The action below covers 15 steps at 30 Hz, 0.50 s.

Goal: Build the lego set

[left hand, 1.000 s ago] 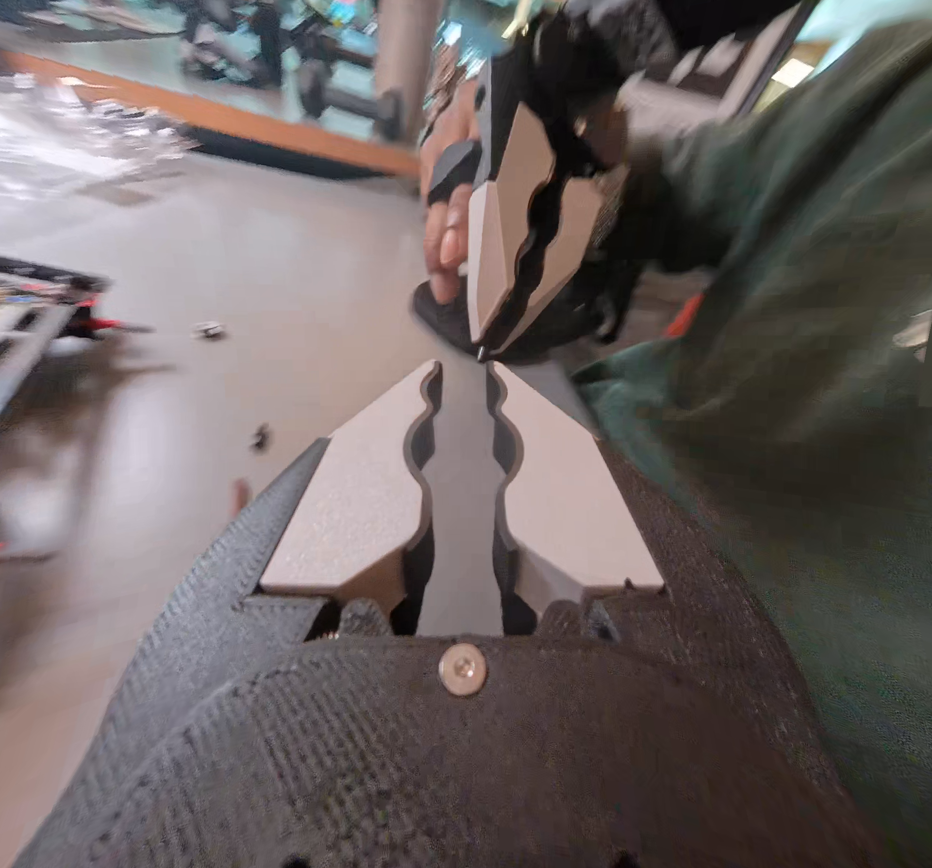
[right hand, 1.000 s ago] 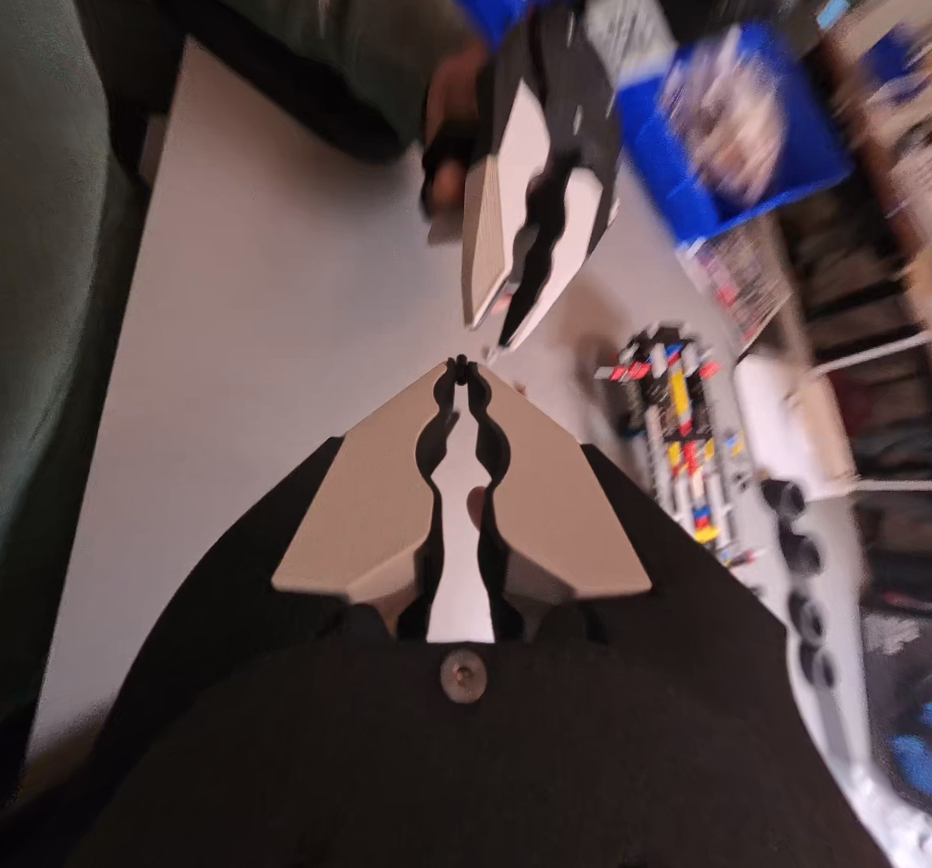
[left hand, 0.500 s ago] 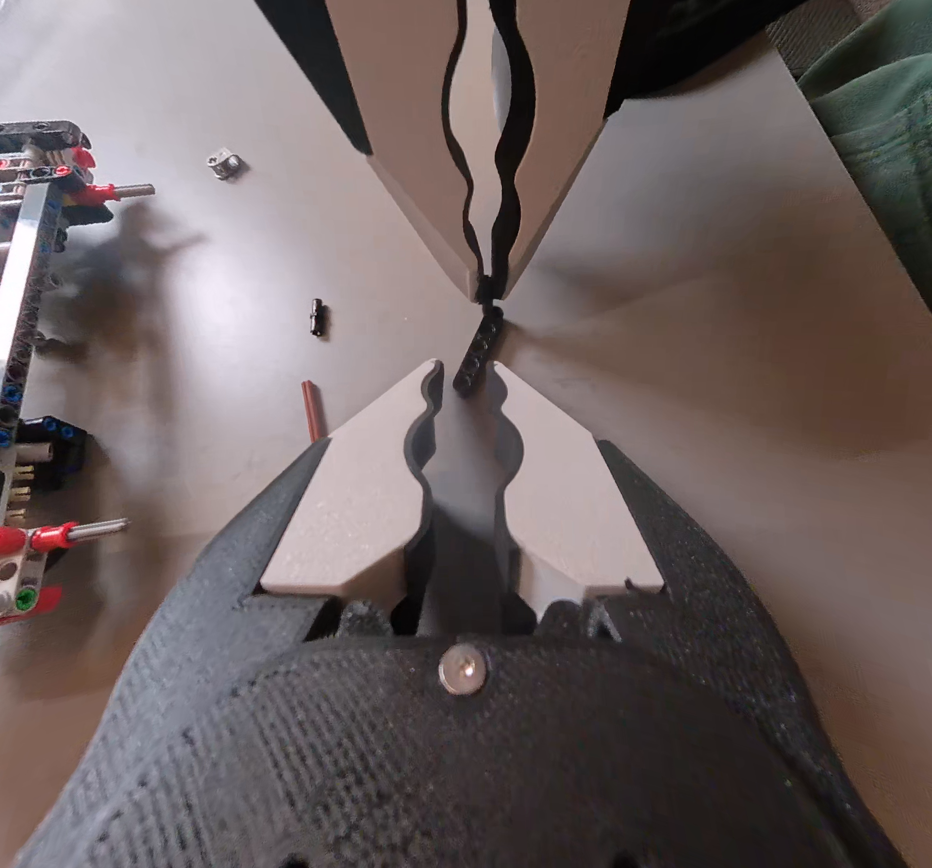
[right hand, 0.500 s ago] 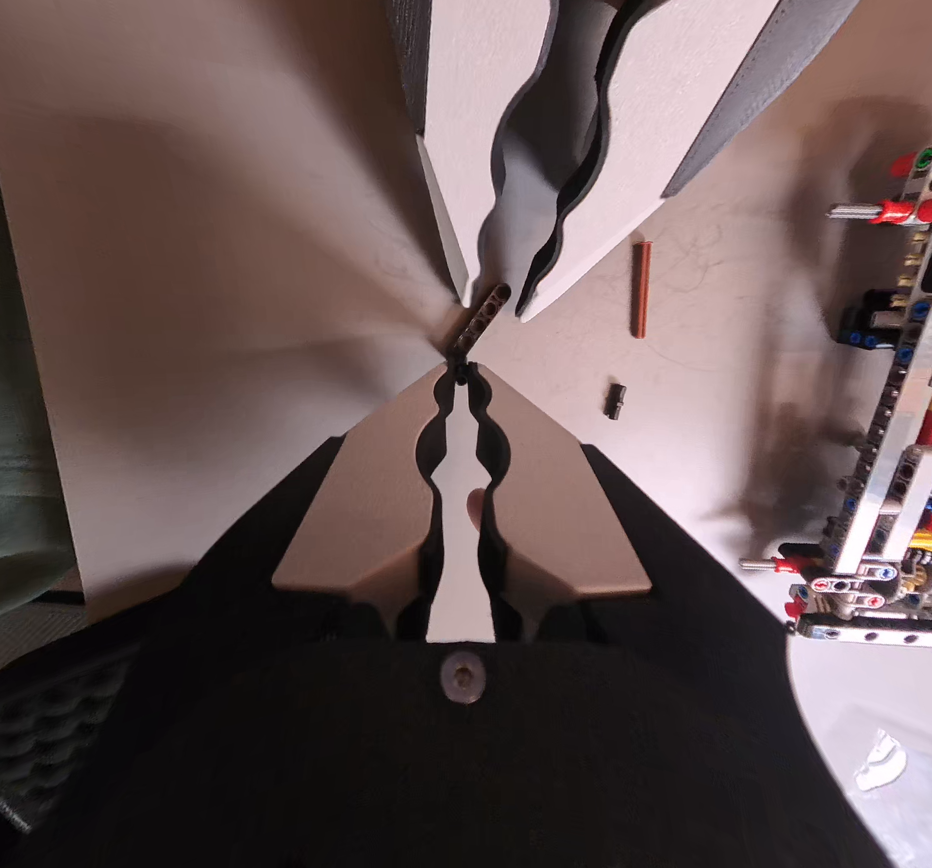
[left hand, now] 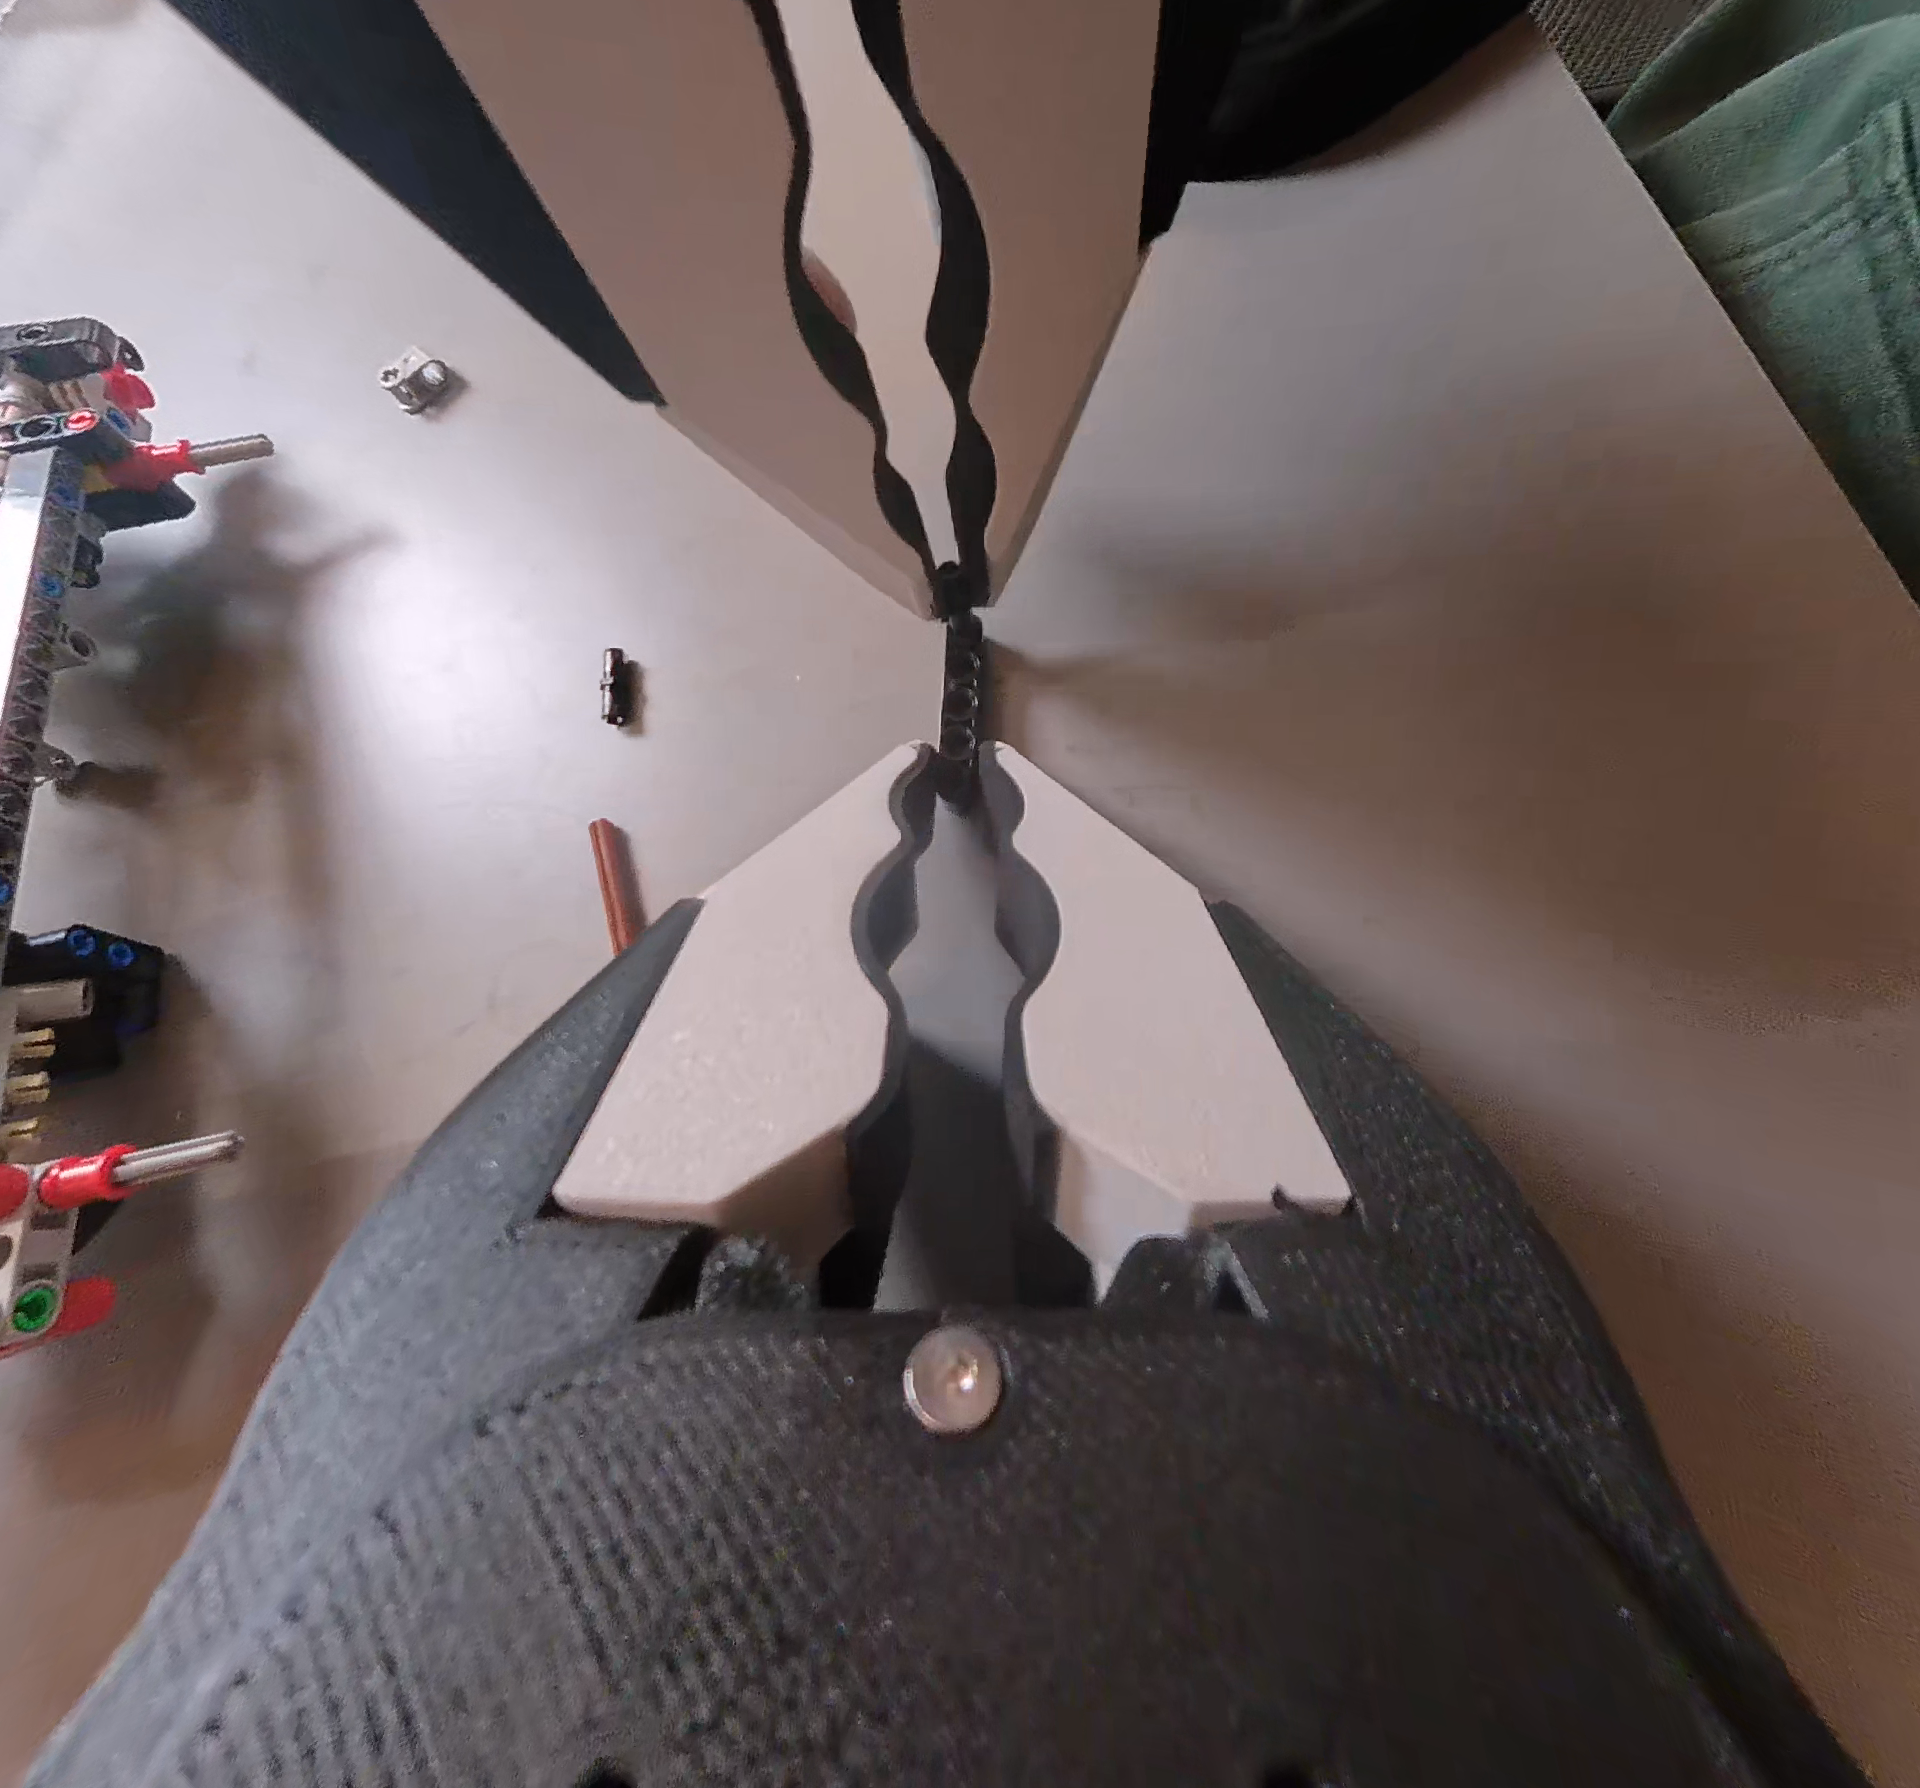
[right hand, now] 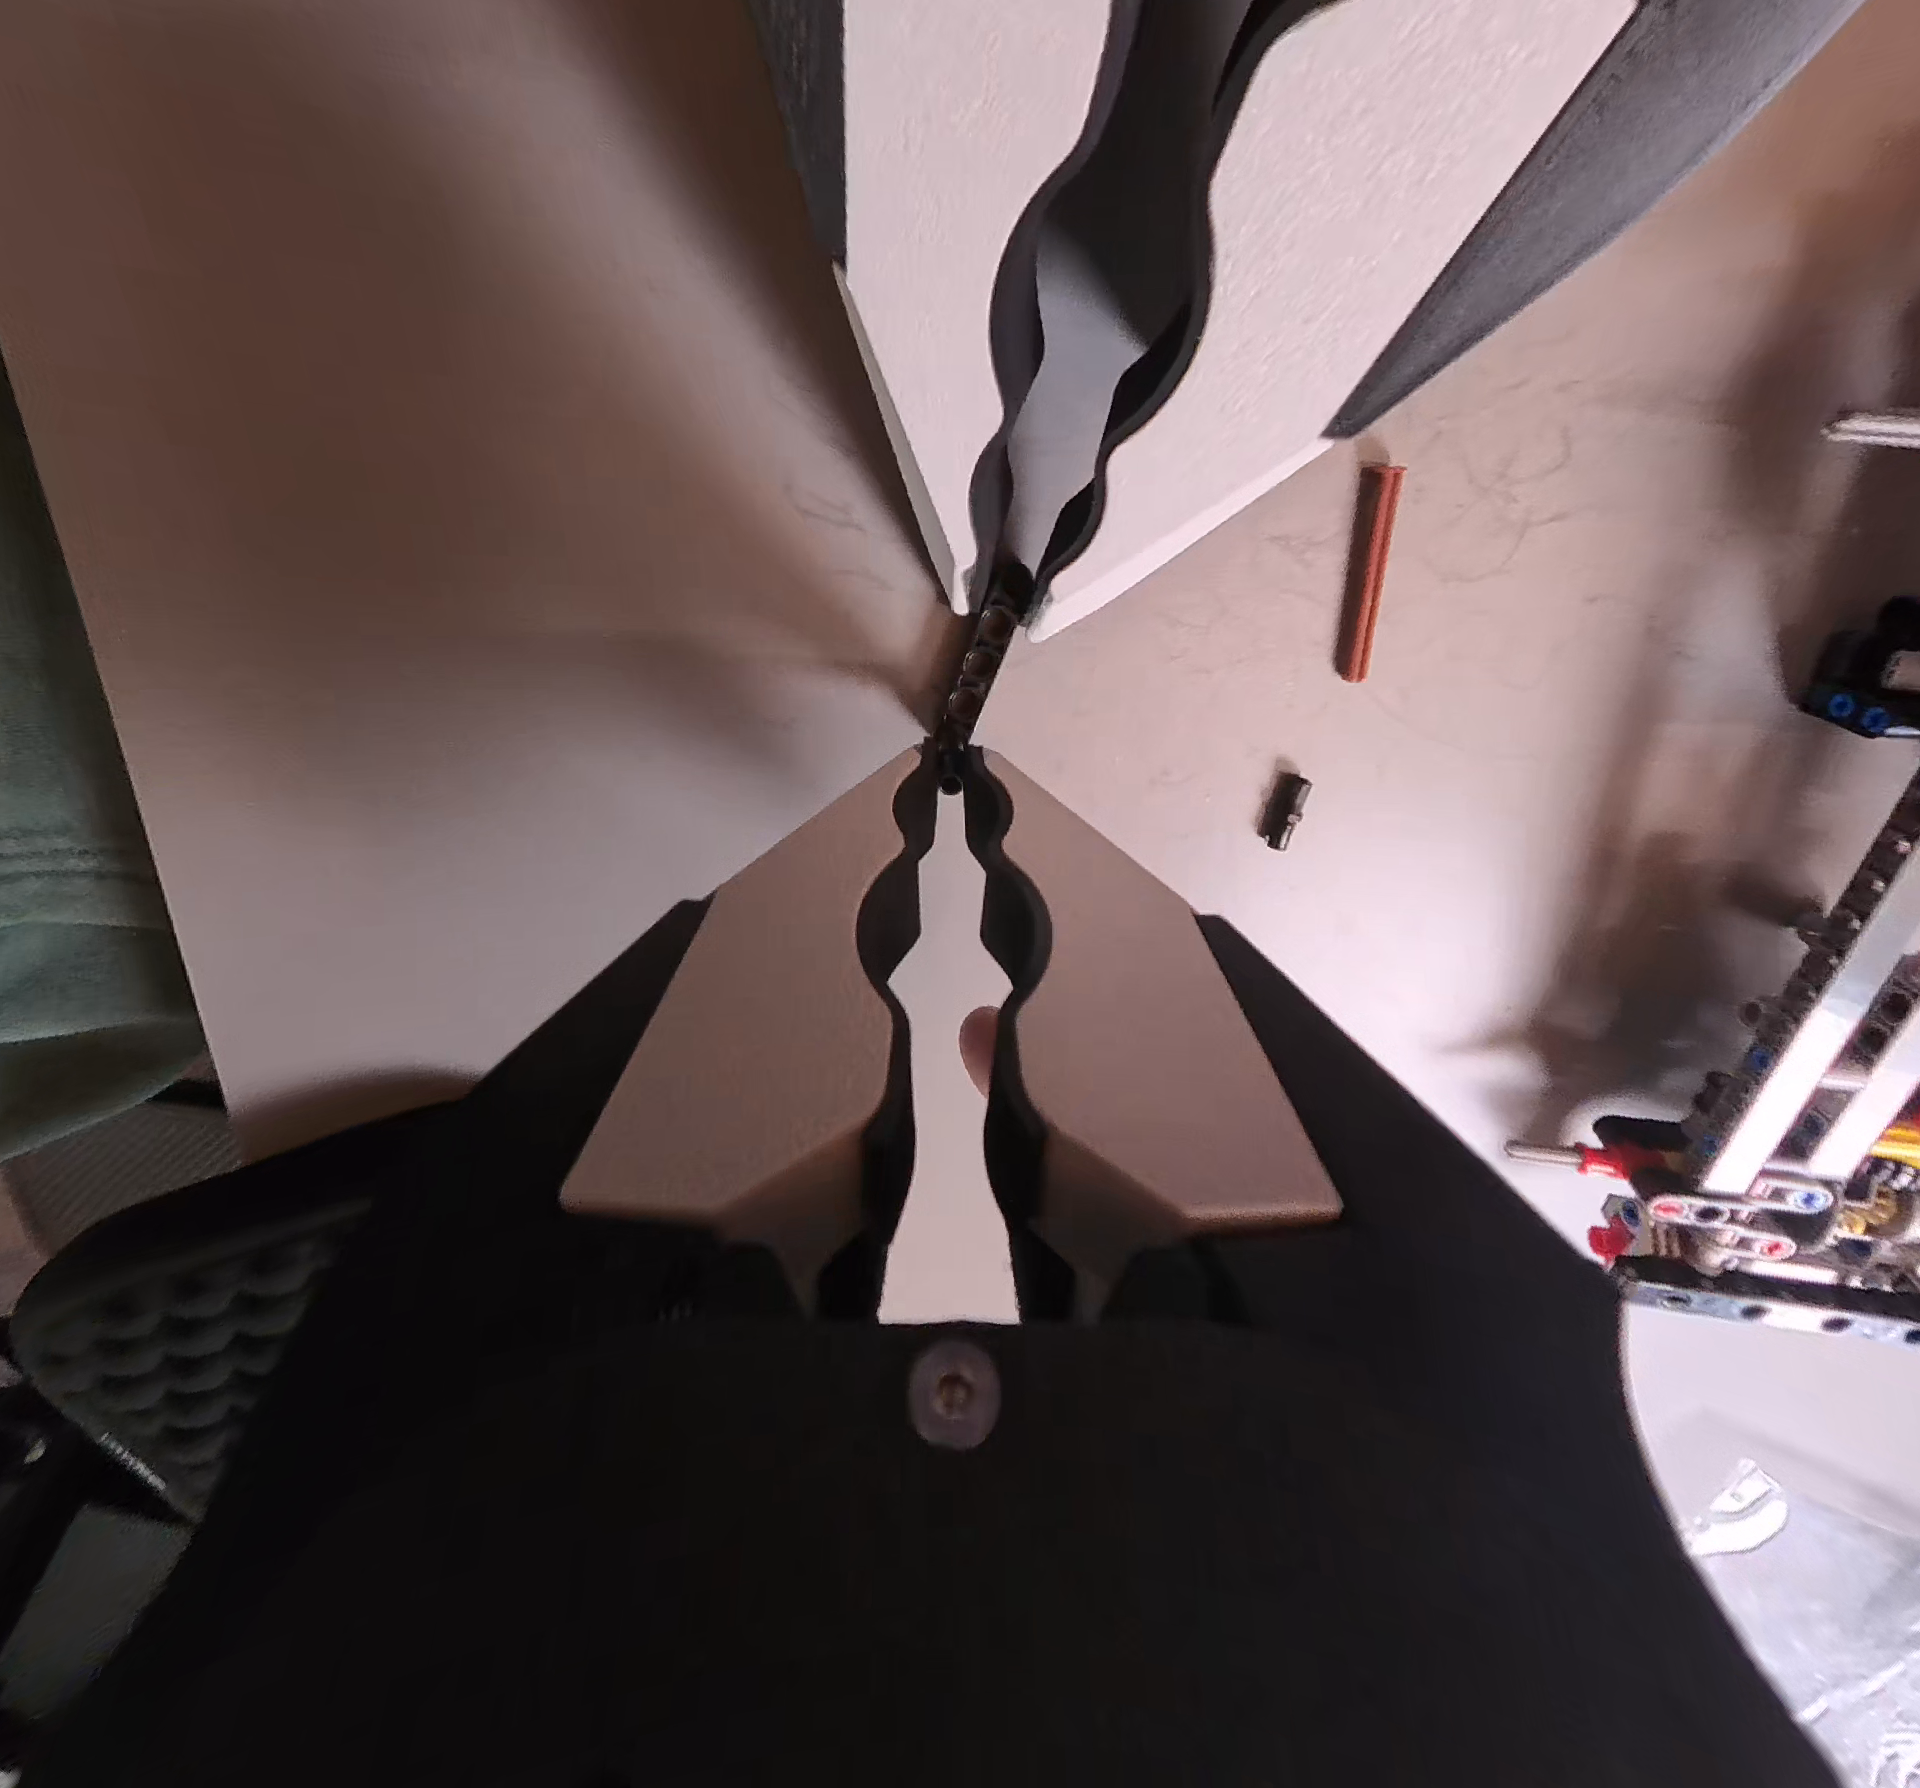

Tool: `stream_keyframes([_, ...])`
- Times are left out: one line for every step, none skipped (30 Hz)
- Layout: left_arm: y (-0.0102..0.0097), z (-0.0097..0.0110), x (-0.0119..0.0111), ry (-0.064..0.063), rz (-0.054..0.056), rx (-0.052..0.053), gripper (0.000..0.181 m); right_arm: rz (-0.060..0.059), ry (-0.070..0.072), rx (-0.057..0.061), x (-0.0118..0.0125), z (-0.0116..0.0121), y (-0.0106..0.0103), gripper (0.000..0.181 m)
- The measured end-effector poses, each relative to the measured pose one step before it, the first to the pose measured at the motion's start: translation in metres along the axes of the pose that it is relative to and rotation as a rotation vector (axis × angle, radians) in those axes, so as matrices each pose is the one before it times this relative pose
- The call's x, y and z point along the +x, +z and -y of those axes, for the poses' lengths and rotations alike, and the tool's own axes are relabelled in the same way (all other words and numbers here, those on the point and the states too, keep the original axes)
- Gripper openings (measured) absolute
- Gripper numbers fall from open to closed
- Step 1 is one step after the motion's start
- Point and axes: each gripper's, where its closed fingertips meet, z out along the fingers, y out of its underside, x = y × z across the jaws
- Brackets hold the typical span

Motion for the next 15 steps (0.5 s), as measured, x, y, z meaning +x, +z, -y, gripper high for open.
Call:
stream_keyframes([-0.00032, -0.00003, 0.00073, -0.0021, -0.0062, 0.0034, 0.006, 0.0140, -0.0021, 0.0012, -0.00110, 0.00092, 0.00003, 0.001])
stream_keyframes([-0.00056, -0.00041, 0.00025, -0.0033, -0.0037, 0.0001, 0.006, 0.0039, 0.0001, 0.0020, 0.00025, 0.00059, 0.00021, 0.001])
stream_keyframes([-0.00026, -0.00030, -0.00011, -0.0035, -0.0010, -0.0001, 0.006, 0.0003, 0.0015, -0.0004, 0.00060, 0.00018, 0.00003, 0.000])
stream_keyframes([-0.00022, -0.00008, -0.00011, -0.0017, -0.0004, 0.0002, 0.006, 0.0007, 0.0000, 0.0002, 0.00019, 0.00008, 0.00003, 0.000])
stream_keyframes([0.00006, -0.00012, 0.00003, -0.0006, -0.0005, -0.0004, 0.007, 0.0003, 0.0002, 0.0002, 0.00002, -0.00005, 0.00010, 0.000])
stream_keyframes([0.00003, -0.00002, -0.00006, -0.0008, -0.0005, -0.0003, 0.007, 0.0000, 0.0017, 0.0005, 0.00004, -0.00005, 0.00012, 0.000])
stream_keyframes([-0.00008, 0.00009, -0.00008, -0.0008, 0.0000, 0.0005, 0.006, -0.0001, 0.0011, -0.0017, -0.00004, -0.00043, 0.00015, 0.001])
stream_keyframes([0.00007, 0.00009, -0.00008, -0.0007, 0.0002, 0.0006, 0.006, -0.0009, -0.0007, -0.0008, 0.00004, -0.00018, 0.00013, 0.001])
stream_keyframes([-0.00001, -0.00003, -0.00007, -0.0011, -0.0005, 0.0002, 0.006, -0.0019, -0.0048, -0.0023, 0.00001, -0.00038, 0.00022, 0.001])
stream_keyframes([0.00010, -0.00006, -0.00008, -0.0043, -0.0014, -0.0008, 0.006, -0.0035, -0.0116, -0.0019, 0.00002, -0.00009, 0.00017, 0.001])
stream_keyframes([-0.00007, -0.00017, -0.00016, -0.0092, -0.0024, -0.0010, 0.006, -0.0066, -0.0173, -0.0035, 0.00007, -0.00003, 0.00018, 0.001])
stream_keyframes([-0.00005, -0.00016, -0.00017, -0.0118, -0.0048, -0.0004, 0.006, -0.0077, -0.0190, -0.0035, 0.00016, 0.00026, 0.00020, 0.001])
stream_keyframes([-0.00024, -0.00022, 0.00014, -0.0093, -0.0066, 0.0001, 0.006, -0.0048, -0.0101, -0.0026, 0.00028, 0.00050, 0.00011, 0.001])
stream_keyframes([-0.00023, -0.00023, 0.00017, -0.0103, -0.0077, -0.0002, 0.006, -0.0008, -0.0080, 0.0001, 0.00033, 0.00038, 0.00005, 0.001])
stream_keyframes([-0.00014, -0.00013, 0.00004, -0.0114, -0.0090, 0.0000, 0.006, 0.0010, -0.0089, -0.0006, 0.00016, 0.00014, 0.00008, 0.001])
